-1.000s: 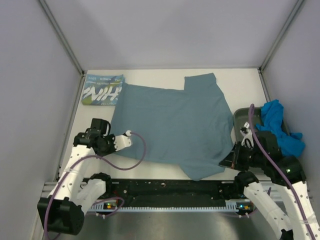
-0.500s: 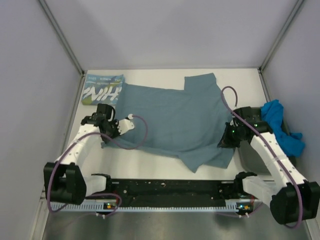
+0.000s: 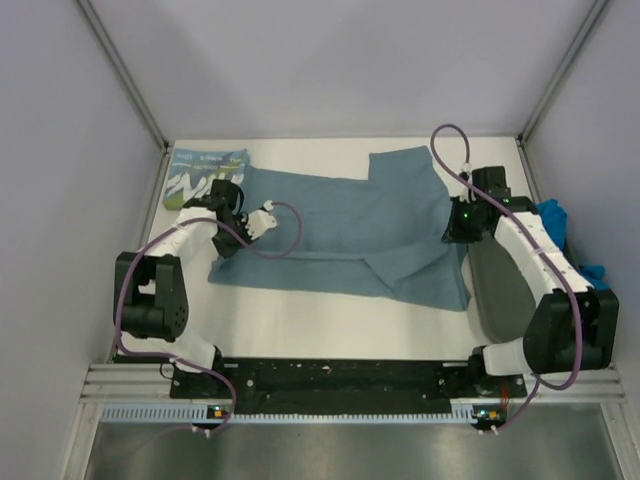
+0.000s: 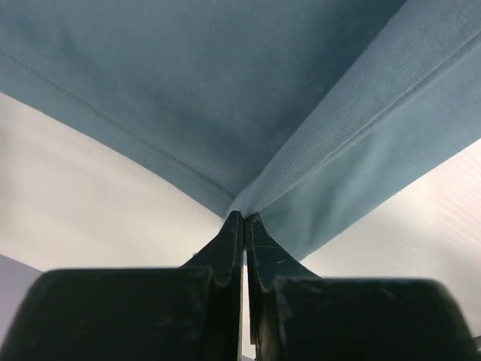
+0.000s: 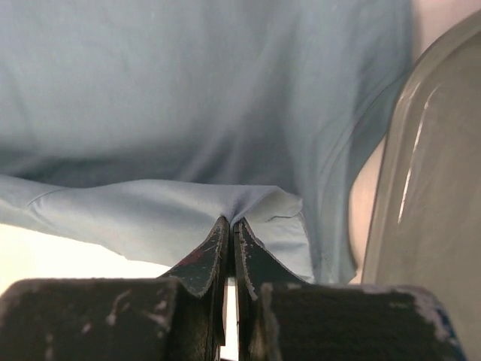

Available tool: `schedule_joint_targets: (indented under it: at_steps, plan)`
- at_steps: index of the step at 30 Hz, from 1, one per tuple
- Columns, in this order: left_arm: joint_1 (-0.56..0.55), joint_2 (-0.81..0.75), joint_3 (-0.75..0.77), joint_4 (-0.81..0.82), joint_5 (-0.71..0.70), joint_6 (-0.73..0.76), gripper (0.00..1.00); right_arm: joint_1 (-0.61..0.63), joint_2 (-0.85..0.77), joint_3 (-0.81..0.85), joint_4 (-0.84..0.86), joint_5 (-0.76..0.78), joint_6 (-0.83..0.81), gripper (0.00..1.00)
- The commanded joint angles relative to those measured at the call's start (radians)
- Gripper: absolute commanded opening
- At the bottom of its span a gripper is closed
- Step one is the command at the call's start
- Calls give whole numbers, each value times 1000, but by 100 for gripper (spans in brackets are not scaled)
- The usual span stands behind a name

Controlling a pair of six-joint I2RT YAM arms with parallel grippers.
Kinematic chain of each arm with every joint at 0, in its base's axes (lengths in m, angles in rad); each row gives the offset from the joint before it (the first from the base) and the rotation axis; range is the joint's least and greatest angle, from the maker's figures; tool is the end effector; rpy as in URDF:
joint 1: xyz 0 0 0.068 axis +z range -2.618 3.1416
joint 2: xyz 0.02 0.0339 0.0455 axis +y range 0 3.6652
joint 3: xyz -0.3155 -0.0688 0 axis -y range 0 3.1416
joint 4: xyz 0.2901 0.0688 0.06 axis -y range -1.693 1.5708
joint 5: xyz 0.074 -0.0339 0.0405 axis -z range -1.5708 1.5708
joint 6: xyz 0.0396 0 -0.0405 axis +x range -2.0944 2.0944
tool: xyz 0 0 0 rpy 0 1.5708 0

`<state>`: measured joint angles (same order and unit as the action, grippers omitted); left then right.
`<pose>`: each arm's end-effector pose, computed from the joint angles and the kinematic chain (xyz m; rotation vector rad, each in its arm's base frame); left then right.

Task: Fold and stack the t-shirts
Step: Fold the flattened tshirt in 1/3 of the way

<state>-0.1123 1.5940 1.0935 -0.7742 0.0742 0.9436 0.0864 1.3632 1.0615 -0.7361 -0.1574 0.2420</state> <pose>0.3413 -0.0414 0.2338 1.4443 2.4455 0.0746 0.3056 0.0327 0.2959 0.1476 2.6195 0.3211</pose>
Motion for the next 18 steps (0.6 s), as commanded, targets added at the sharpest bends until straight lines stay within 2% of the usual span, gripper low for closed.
schedule_joint_targets:
  at_steps: [1,11,15,18]
  plan:
    - [-10,30,45,26,-22,-23,0,-31,40,83,17,44,-81,0]
    - [-13,67,83,104,-143,-17,0,-33,149,152,-2,87,-92,0]
    - [-18,92,82,127,-169,-5,0,-31,183,180,-6,39,-96,0]
    - [-20,115,82,153,-203,-5,5,-33,198,175,-8,18,-104,0]
